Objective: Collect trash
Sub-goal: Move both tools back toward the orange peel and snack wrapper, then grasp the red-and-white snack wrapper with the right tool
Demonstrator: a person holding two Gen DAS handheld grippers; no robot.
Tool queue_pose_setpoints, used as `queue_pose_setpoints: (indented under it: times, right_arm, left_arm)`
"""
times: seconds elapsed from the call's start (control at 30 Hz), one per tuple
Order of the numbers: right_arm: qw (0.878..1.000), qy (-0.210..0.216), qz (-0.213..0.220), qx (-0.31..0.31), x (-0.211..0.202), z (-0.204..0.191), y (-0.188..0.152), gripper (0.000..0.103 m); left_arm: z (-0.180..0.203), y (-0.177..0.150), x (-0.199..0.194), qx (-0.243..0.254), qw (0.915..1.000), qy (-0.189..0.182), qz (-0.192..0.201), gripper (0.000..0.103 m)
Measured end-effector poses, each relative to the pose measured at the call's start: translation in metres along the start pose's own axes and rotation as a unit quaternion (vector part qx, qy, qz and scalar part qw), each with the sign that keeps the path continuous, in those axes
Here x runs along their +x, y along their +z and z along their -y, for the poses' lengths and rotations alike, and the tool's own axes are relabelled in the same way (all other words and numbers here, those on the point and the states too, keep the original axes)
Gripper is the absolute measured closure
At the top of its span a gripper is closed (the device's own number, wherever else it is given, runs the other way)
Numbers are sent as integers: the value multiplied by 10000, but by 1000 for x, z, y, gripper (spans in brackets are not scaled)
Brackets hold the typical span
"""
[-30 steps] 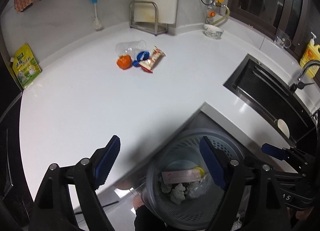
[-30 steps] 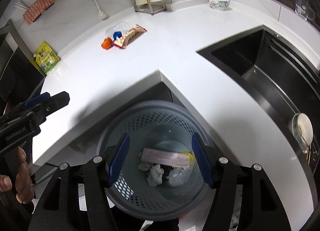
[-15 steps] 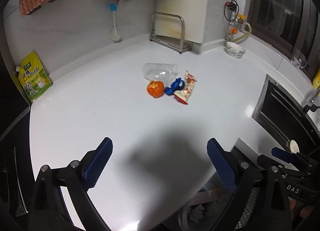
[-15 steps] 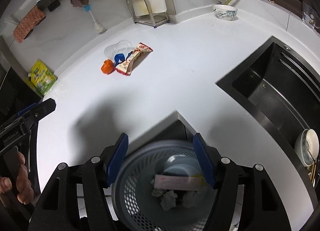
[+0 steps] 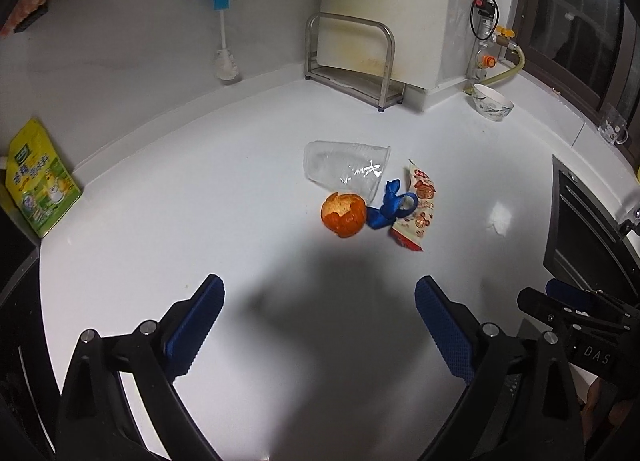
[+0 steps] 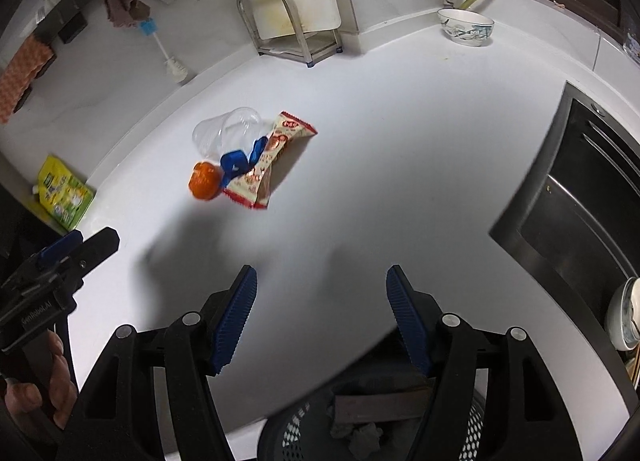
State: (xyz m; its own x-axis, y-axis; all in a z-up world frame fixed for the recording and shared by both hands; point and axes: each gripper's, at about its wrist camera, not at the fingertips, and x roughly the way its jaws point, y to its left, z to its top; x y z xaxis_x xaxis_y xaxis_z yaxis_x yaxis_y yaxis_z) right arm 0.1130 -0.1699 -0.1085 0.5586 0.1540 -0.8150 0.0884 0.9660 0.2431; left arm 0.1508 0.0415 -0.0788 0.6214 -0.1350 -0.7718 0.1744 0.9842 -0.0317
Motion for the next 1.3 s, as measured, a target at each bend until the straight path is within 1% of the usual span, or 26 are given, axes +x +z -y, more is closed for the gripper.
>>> queue_pose_setpoints:
  times: [0.27,0.53,0.63,0.87,1.17,1.3]
  right_arm:
    - [9994,-269,-91,178,25,-8,20,38]
    - [9992,-331,-104,198,42,-22,39,38]
    - [9992,-352,-136,149,47,-27,47,38]
    - [9991,-373,-120,142,54,-29,57,38]
    - [9986,-441,-116,255,61,-20,64,38]
    - [9986,-353,-141,365,66,-16,69,38]
  left_arm:
    - [-10,21,28,160,9994,-294,-51,8]
    - [-16,38,47,303,9984,-466,-98,8]
    - [-21,40,48,255,9985,-480,-65,8]
    - [-33,38,54,92,9988,-464,-132,8]
    - [-42,36,59,11,9991,-402,-166,8]
    - [-41,35,62,16,9990,-421,-176,8]
